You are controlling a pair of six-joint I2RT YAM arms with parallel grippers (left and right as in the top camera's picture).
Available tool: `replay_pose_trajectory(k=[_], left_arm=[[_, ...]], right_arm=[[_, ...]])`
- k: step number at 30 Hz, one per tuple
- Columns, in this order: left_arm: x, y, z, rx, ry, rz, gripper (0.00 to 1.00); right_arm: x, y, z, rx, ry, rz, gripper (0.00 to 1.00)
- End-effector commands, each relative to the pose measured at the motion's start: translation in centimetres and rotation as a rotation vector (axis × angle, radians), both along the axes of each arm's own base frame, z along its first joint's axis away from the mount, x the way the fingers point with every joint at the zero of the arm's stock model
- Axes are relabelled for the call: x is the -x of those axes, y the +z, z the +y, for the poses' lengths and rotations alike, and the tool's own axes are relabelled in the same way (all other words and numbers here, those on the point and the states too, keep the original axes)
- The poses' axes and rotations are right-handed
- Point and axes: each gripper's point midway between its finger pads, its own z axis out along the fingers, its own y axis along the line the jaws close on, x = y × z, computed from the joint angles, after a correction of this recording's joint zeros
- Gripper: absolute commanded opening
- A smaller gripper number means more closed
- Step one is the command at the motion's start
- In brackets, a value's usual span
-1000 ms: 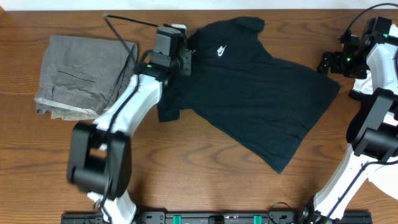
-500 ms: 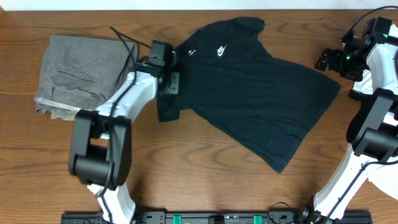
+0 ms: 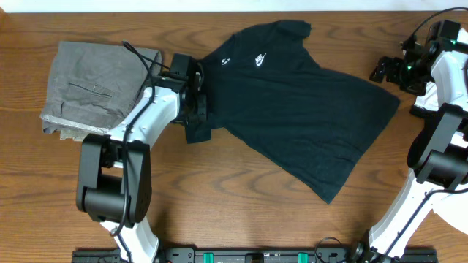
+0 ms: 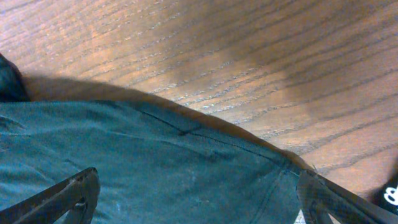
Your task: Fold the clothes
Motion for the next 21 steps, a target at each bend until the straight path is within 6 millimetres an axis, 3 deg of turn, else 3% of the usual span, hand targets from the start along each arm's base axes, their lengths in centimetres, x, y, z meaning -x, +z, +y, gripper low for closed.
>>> replay_pose_trajectory(k=[1, 13, 21], left_arm=[[0.7, -1.5, 0.2, -0.001, 0.021, 0.048, 0.06], [2.6, -4.6, 1.3, -0.064, 0.046, 0.16, 0.06], [2.6, -4.1, 7.4, -0.412, 0.078, 0.132, 0.06]], right_arm=[[-0.2, 0.1, -0.2, -0.014, -0.019, -0.005, 0.99], [-0.2, 0.1, -0.2, -0.014, -0.019, -0.005, 0.99], [-0.2, 0.1, -0.2, -0.014, -0.019, -0.005, 0.99]])
